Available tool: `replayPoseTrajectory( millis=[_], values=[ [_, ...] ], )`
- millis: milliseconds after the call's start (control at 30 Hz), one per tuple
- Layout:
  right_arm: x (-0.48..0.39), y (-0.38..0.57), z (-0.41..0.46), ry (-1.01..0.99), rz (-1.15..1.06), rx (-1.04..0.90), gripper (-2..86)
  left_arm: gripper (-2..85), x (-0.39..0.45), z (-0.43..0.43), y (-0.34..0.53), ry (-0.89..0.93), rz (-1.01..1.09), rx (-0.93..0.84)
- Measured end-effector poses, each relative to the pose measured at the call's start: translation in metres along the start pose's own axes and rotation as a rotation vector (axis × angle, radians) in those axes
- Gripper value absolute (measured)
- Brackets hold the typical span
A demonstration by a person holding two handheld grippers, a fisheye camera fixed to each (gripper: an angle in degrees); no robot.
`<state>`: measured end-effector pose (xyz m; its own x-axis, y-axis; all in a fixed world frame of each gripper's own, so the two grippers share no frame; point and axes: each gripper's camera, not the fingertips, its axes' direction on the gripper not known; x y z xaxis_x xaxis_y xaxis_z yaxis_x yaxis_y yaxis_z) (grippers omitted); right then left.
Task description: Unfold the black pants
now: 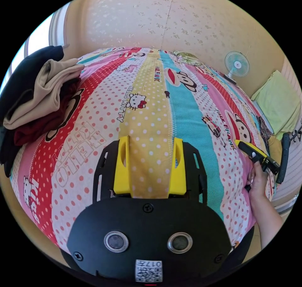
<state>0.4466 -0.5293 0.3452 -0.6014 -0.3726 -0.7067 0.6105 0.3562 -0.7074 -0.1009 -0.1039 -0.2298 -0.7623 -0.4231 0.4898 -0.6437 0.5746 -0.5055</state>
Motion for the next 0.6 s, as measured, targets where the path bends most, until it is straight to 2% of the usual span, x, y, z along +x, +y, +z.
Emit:
replayPoseTrajectory(
  millis=[200, 333, 500, 600],
  values=[
    [0.030, -0.006, 0.001, -0.122, 0.007, -0.090, 16.7, 18.4, 0.017, -0.016, -0.011, -0.009, 0.008, 0.016],
    [0.019, -0.017, -0.005, -0.186, -0.037, -0.150, 17.3, 18.2, 0.024, -0.033, -0.018, 0.006, -0.001, 0.036],
    [-0.046, -0.071, -0.036, -0.816, -0.029, -0.058, 15.7, 16.1, 0.020, -0.065, -0.021, 0.084, -0.028, 0.051],
    [-0.128, -0.113, -0.044, -1.046, -0.145, -0.105, 16.0, 13.1, 0.012, -0.096, -0.011, 0.210, -0.038, 0.097]
  ],
)
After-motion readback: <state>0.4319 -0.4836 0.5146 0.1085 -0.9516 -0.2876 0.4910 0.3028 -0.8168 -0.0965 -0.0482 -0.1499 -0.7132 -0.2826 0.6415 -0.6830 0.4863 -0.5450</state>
